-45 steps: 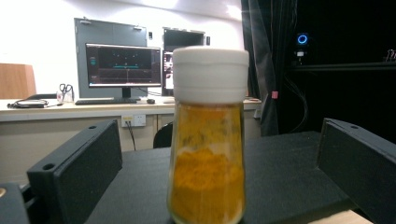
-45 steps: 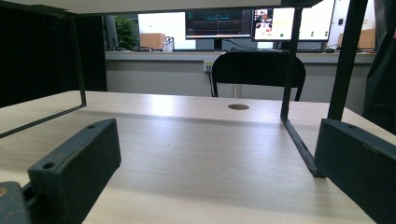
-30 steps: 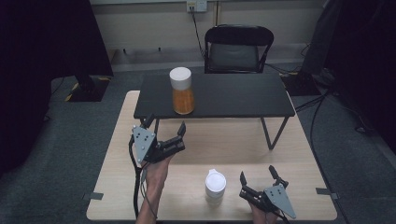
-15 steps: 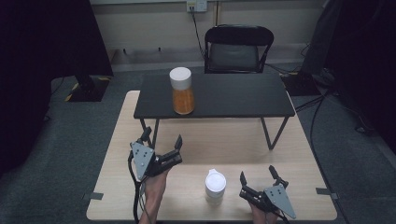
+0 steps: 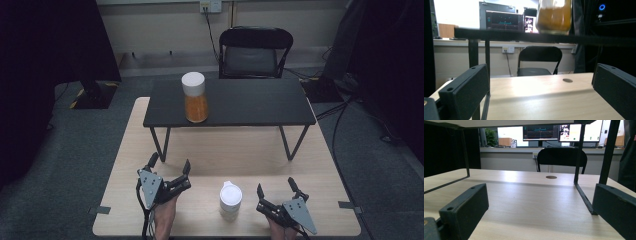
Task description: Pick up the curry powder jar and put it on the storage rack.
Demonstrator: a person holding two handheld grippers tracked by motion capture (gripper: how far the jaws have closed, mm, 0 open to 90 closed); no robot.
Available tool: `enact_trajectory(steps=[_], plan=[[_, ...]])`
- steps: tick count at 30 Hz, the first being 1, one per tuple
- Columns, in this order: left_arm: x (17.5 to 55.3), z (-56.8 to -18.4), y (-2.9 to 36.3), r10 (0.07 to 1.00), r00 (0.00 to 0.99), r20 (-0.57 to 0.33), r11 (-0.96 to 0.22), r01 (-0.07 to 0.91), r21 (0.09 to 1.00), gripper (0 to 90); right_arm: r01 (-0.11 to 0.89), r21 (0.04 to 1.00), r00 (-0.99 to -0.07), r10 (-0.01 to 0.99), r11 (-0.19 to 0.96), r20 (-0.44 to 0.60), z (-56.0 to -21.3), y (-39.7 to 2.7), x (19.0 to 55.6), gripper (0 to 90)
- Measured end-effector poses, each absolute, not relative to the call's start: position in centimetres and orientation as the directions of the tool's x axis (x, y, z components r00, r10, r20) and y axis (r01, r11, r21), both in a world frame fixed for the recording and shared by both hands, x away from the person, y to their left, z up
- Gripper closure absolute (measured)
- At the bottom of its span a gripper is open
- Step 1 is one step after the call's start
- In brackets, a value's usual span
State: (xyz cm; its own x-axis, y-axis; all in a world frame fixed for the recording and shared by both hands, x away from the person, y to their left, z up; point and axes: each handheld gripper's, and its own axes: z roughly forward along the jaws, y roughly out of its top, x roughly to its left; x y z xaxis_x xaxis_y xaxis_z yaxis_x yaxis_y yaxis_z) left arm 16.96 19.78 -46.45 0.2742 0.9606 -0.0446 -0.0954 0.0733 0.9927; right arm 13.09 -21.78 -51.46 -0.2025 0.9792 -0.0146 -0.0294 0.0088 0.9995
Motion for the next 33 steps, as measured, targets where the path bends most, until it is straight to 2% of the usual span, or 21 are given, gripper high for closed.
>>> enact_trajectory(steps=[8,26,33], plan=[[16.3,-48.5,19.1,0.967,0.252,-0.047,0.063,-0.056,0.996,0.0,-0.03,1.0,-0.203,0.979,0.009,-0.015,-51.5,-21.8,13.1,0.0],[15.0,-52.1,18.2,0.976,0.216,0.019,-0.004,-0.072,0.997,0.2,-0.029,1.0,-0.203,0.979,0.009,-0.015,-51.5,-21.8,13.1,0.0],[14.9,-52.4,18.3,0.976,0.216,0.013,0.001,-0.065,0.998,0.2,-0.03,1.0,-0.203,0.979,0.009,-0.015,-51.5,-21.8,13.1,0.0]])
